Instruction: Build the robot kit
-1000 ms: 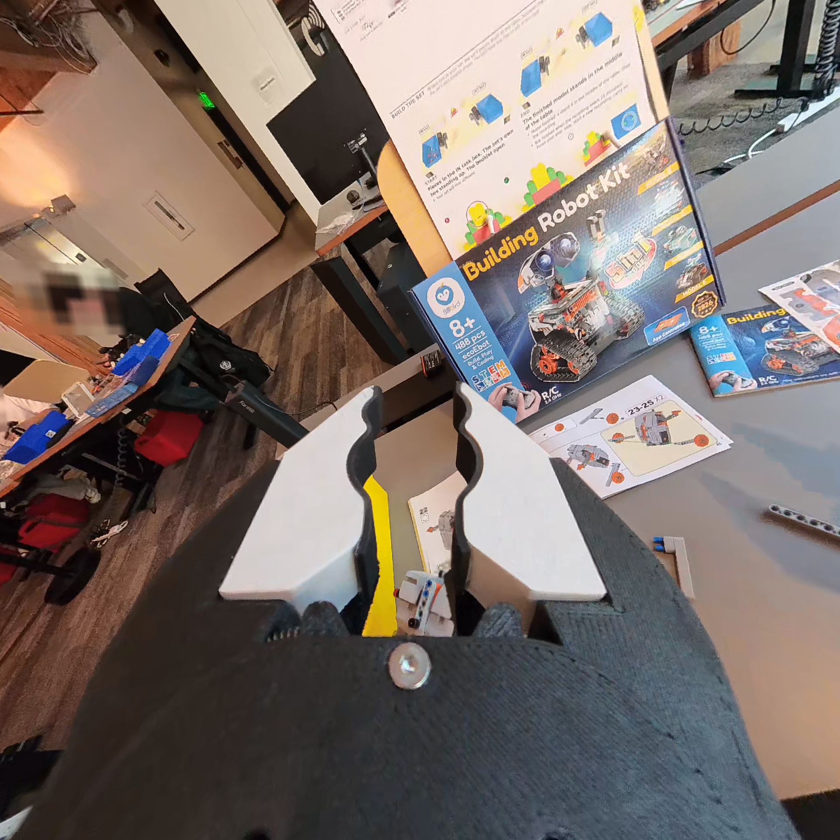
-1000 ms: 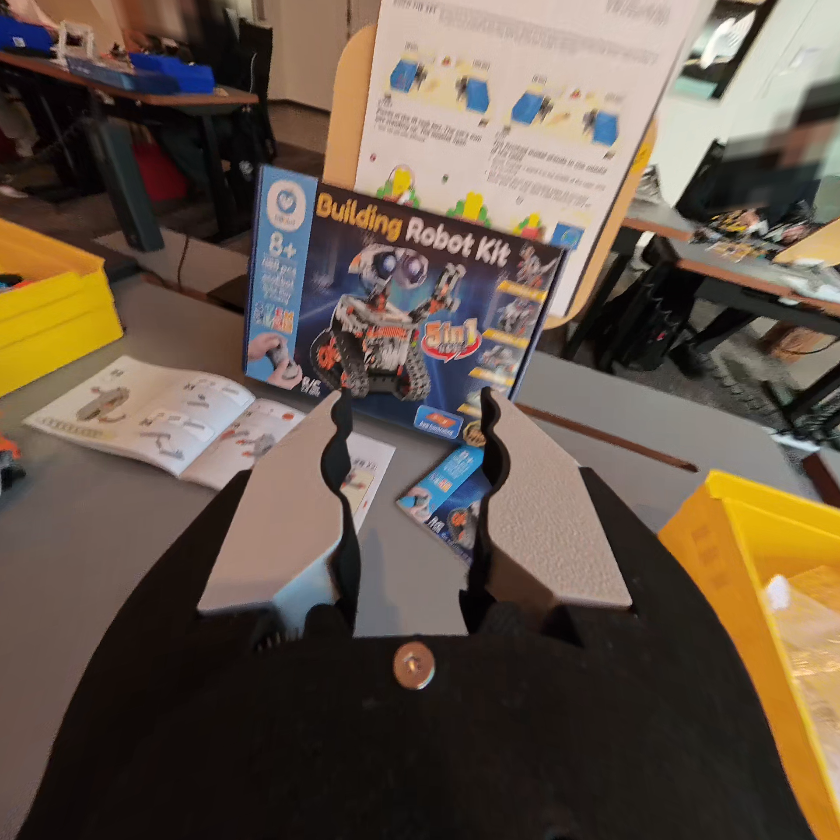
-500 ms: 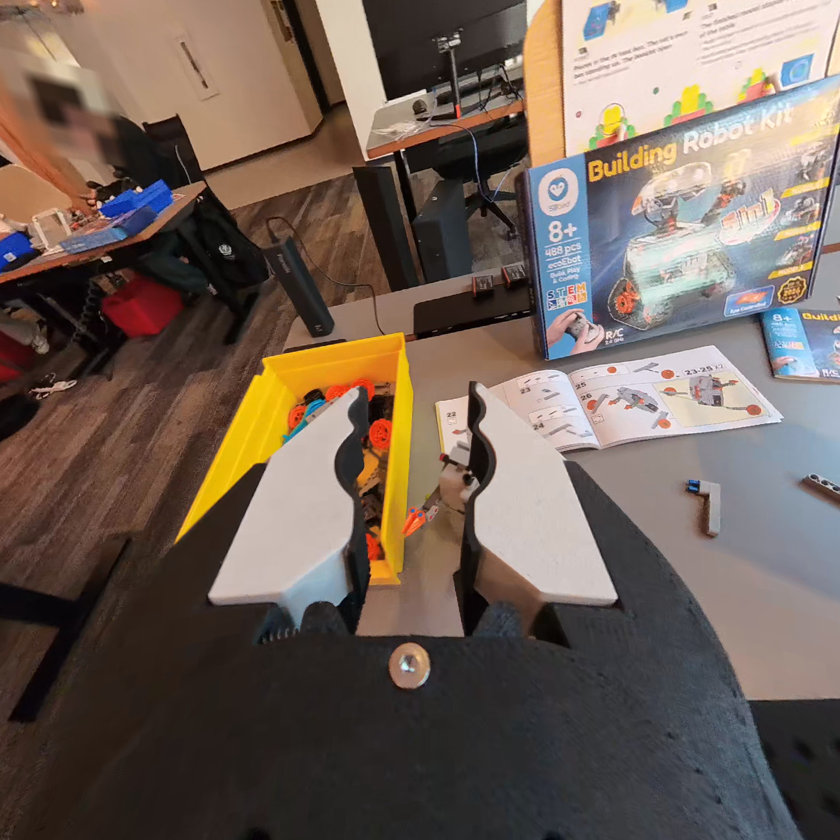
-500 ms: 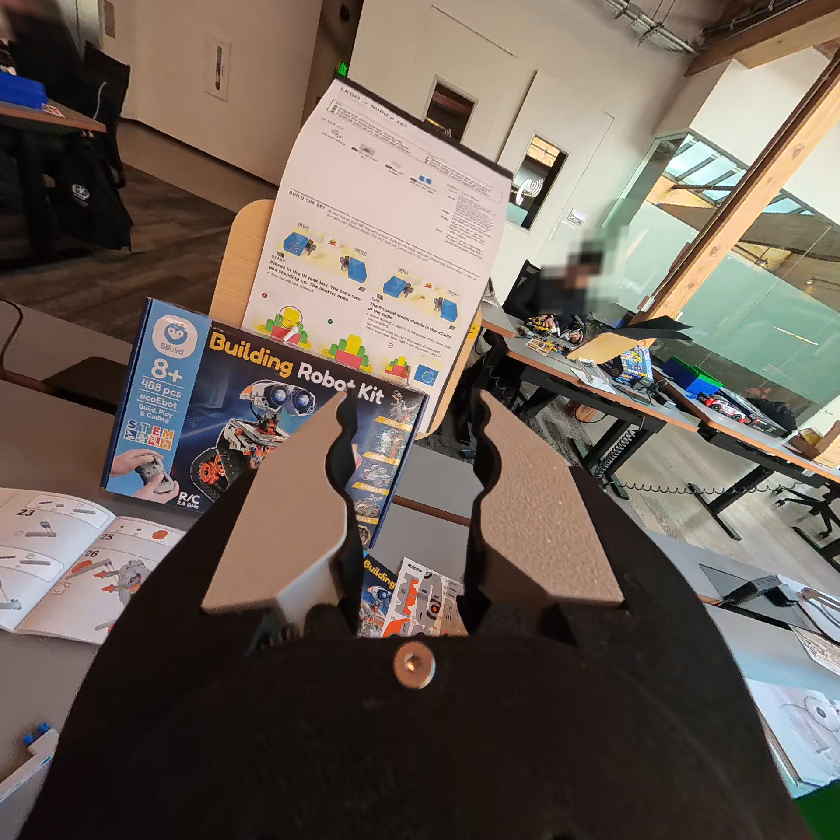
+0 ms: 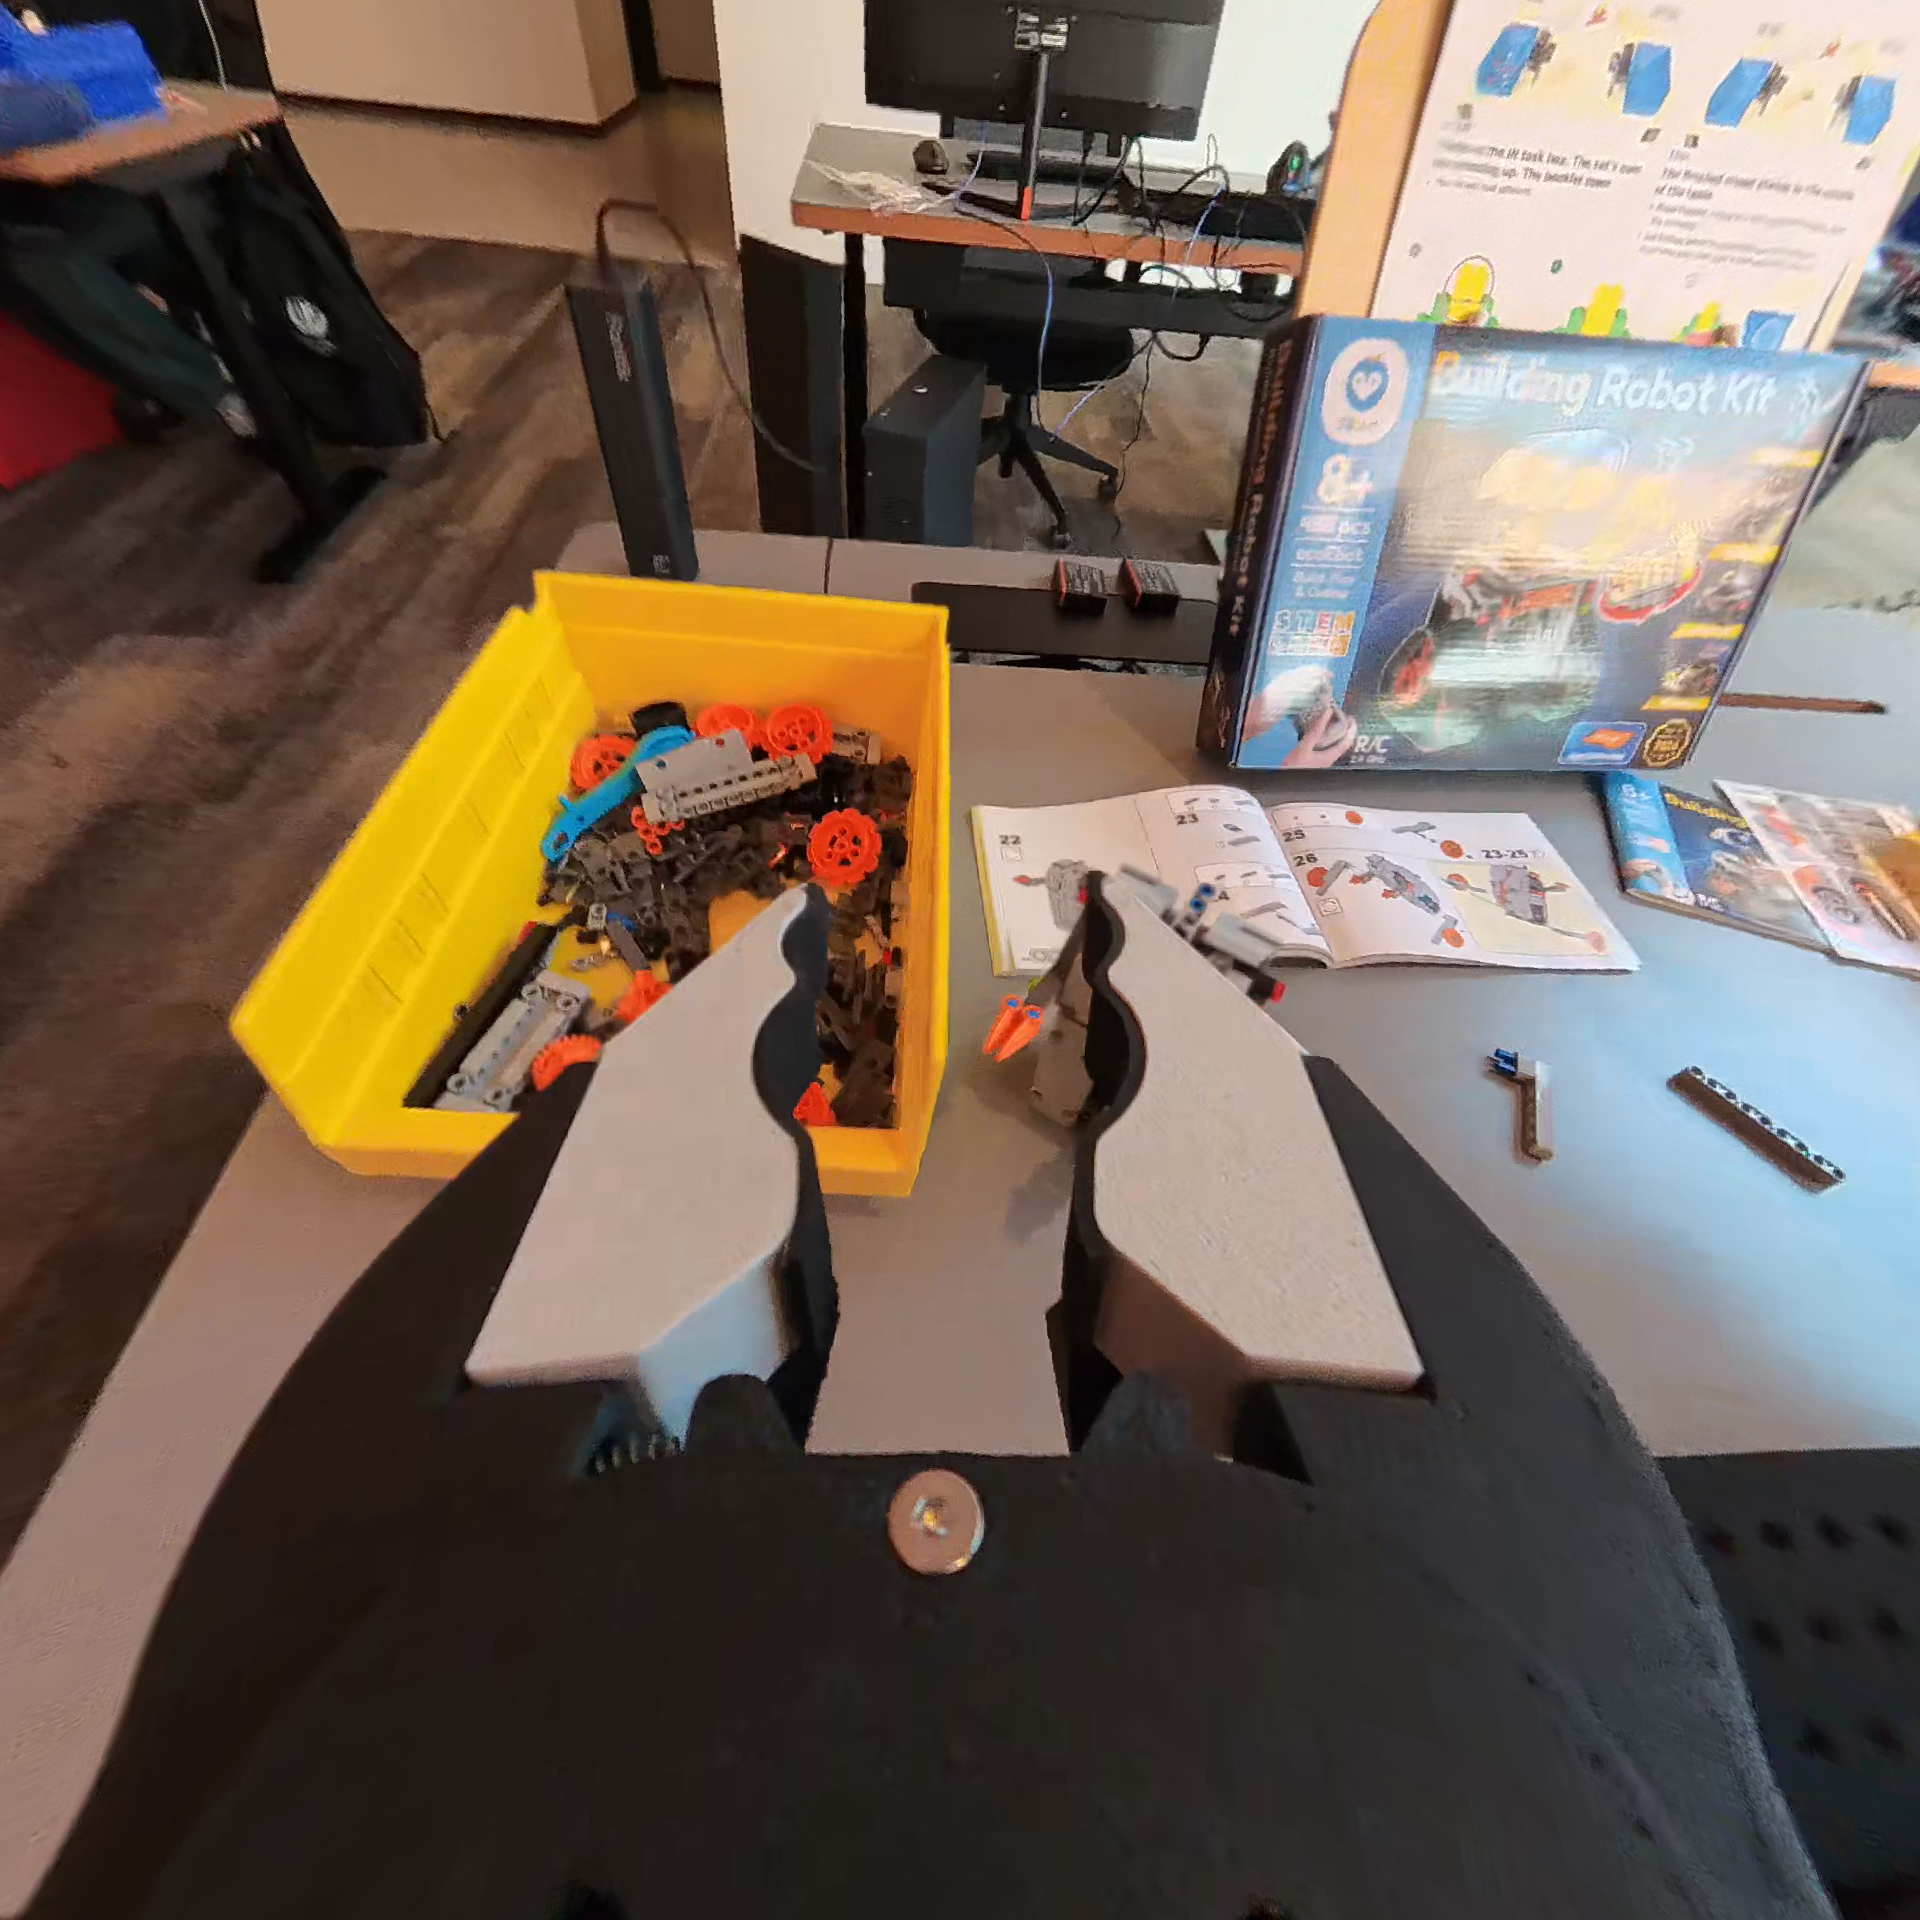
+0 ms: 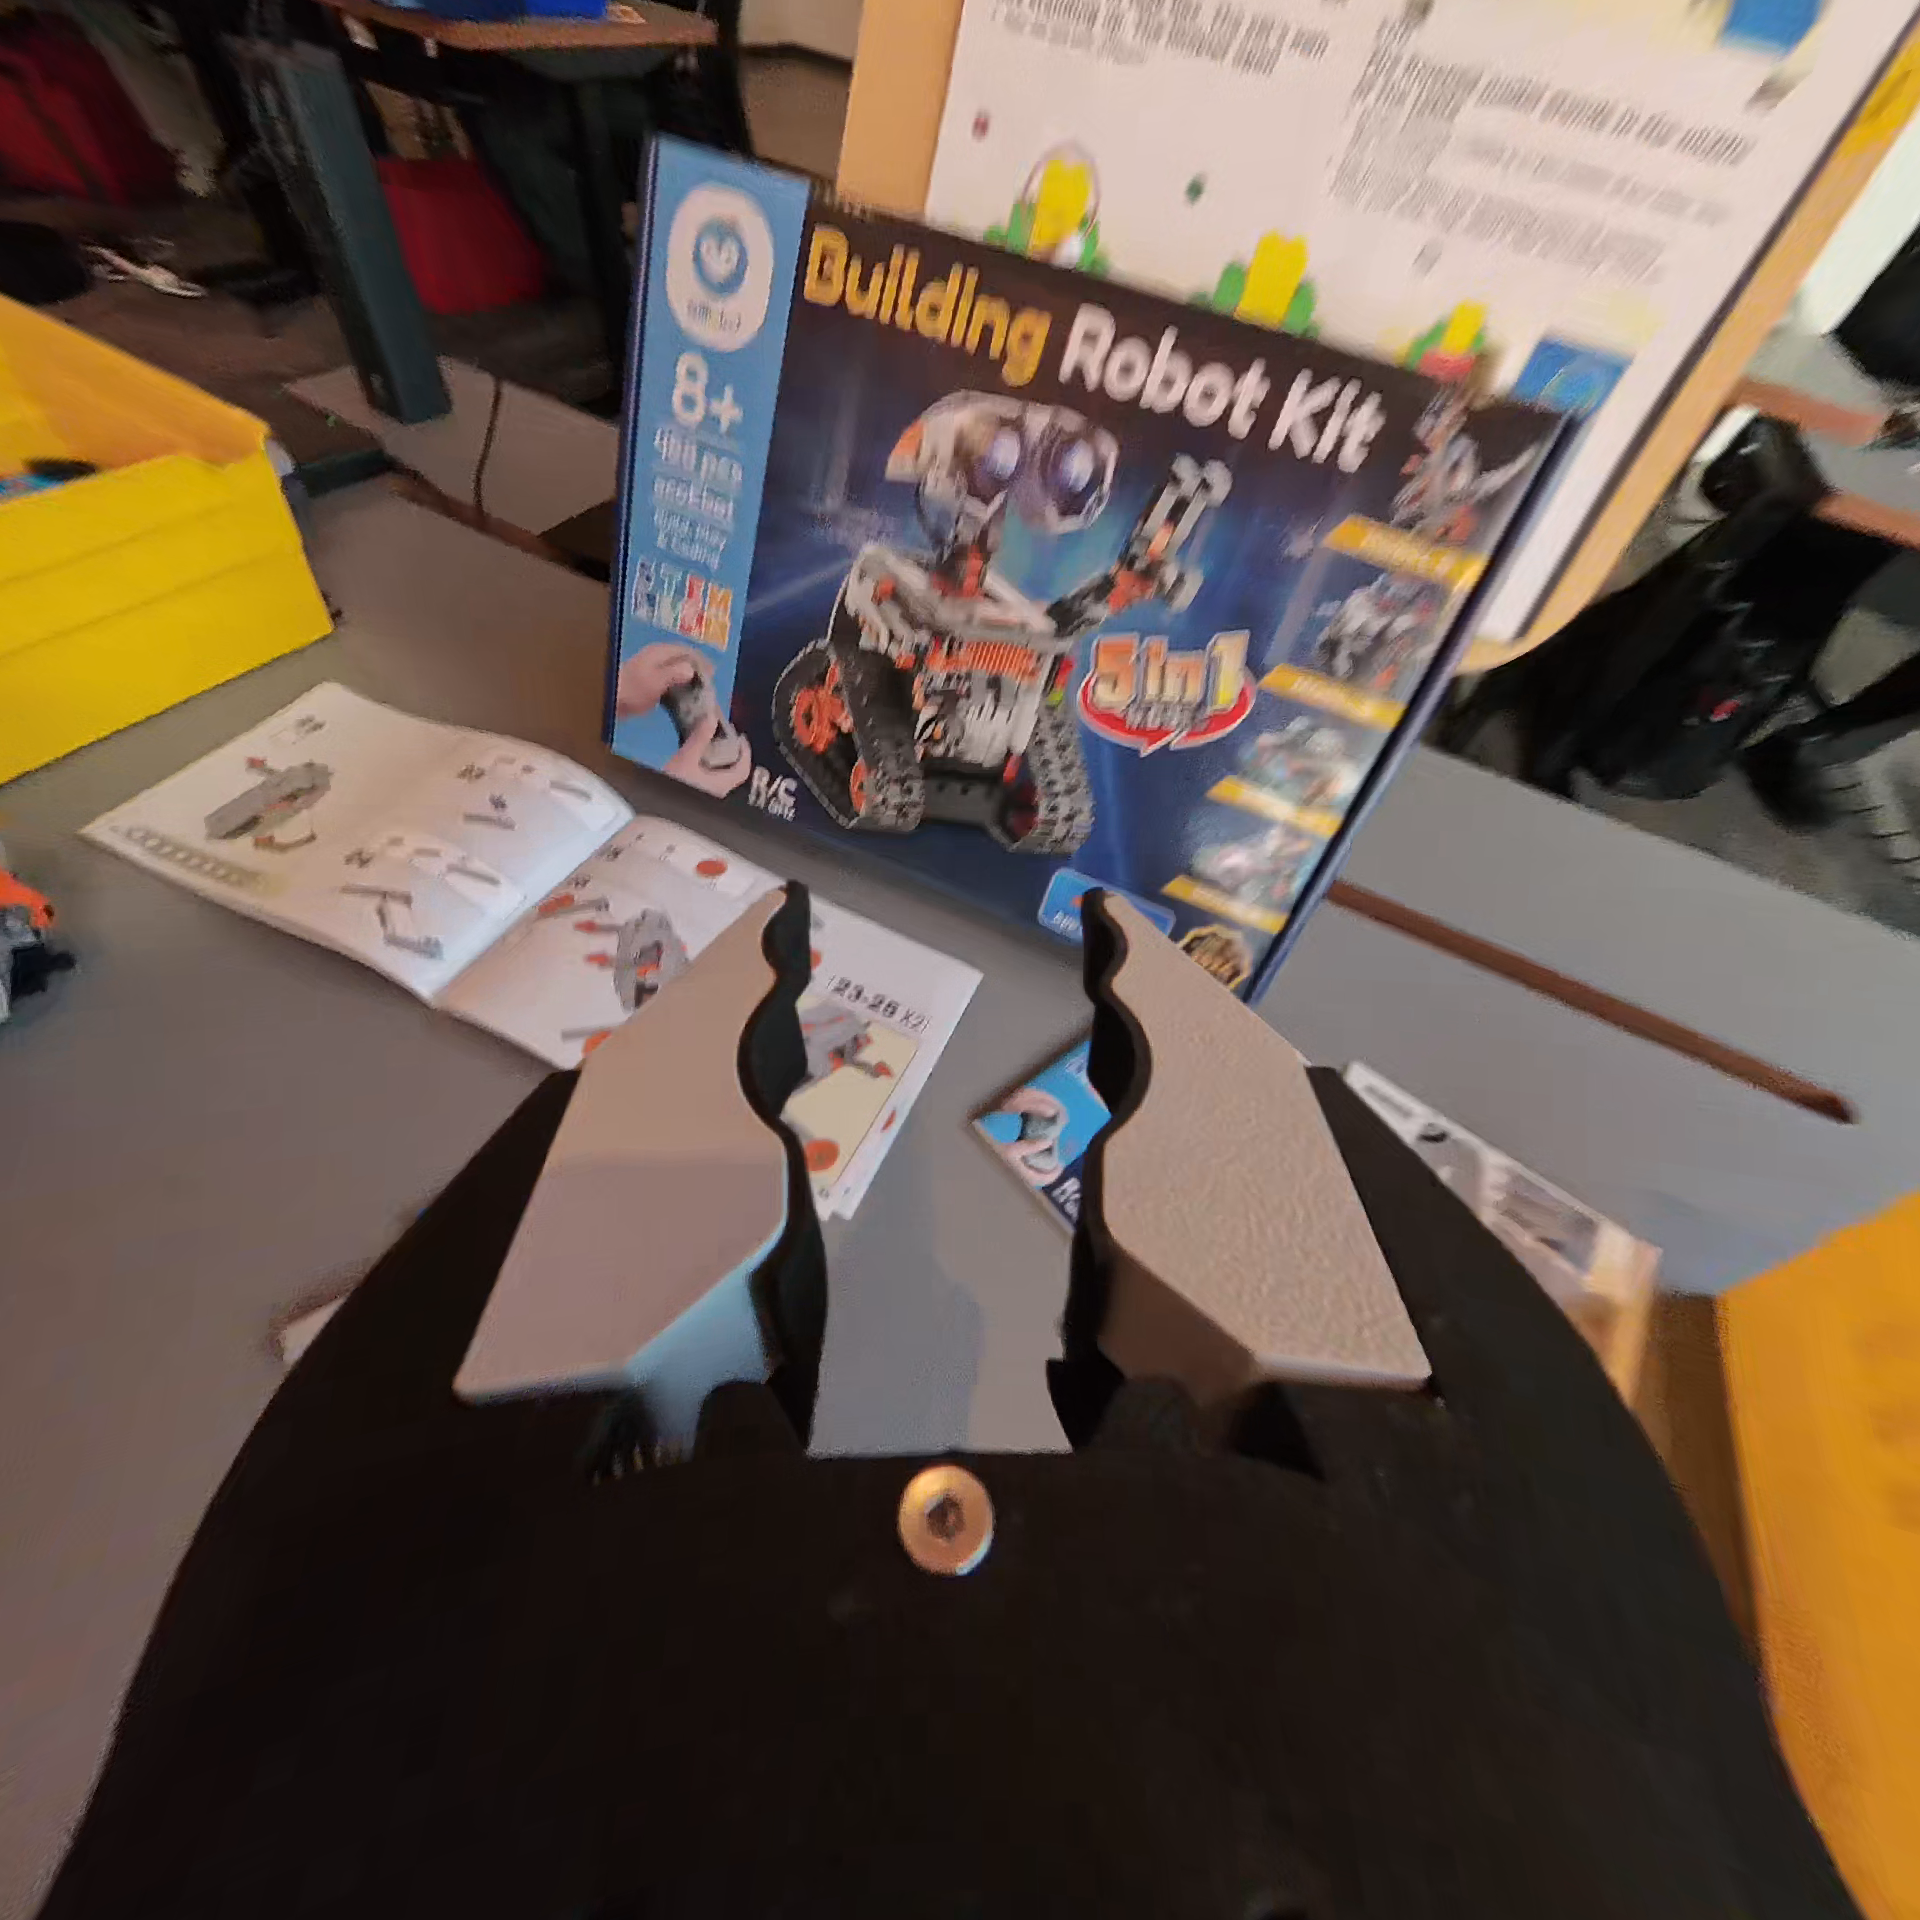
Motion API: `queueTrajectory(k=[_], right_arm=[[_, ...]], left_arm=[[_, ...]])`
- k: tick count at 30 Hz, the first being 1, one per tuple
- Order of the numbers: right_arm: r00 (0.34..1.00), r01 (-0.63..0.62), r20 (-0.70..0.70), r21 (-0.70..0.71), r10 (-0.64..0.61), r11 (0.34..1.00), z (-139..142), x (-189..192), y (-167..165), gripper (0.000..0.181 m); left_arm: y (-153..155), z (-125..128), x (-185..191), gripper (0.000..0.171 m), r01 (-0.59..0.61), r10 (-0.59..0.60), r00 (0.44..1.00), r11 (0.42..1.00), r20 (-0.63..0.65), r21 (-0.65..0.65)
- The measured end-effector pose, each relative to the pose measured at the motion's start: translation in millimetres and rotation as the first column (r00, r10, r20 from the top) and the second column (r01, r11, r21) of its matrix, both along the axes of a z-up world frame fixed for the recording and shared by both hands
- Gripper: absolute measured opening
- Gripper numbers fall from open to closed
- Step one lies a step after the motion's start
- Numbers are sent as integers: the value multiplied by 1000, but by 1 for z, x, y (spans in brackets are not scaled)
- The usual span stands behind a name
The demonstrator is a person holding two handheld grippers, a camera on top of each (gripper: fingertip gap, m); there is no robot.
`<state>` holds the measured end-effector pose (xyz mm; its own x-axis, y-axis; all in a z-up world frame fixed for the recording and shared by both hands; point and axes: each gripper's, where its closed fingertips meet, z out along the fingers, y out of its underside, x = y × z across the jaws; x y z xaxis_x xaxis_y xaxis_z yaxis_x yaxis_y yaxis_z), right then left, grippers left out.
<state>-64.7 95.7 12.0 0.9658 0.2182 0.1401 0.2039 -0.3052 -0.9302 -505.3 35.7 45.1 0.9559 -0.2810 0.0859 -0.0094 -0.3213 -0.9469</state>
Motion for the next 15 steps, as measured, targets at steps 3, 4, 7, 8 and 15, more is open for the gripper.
queueTrajectory(k=[3,4,7,8,15], right_arm=[[997,-48,-55,-18,47,999,-48,1,4,54],[997,-62,-57,-21,61,998,-59,0,4,53],[995,-97,-27,-34,96,995,-68,-1,7,49],[995,-99,-7,-22,98,995,-67,0,8,42],[937,-350,-194,-482,291,803,-142,-42,-43,37]], left_arm=[[14,-19,-21,55,-3,6,998,999,56,-44],[19,-21,-26,55,1,2,998,999,63,-46],[37,-28,-36,50,9,-7,999,999,52,-36],[43,-32,-39,49,5,-3,999,999,47,-42],[68,-45,-42,43,16,-13,999,997,41,-69]])
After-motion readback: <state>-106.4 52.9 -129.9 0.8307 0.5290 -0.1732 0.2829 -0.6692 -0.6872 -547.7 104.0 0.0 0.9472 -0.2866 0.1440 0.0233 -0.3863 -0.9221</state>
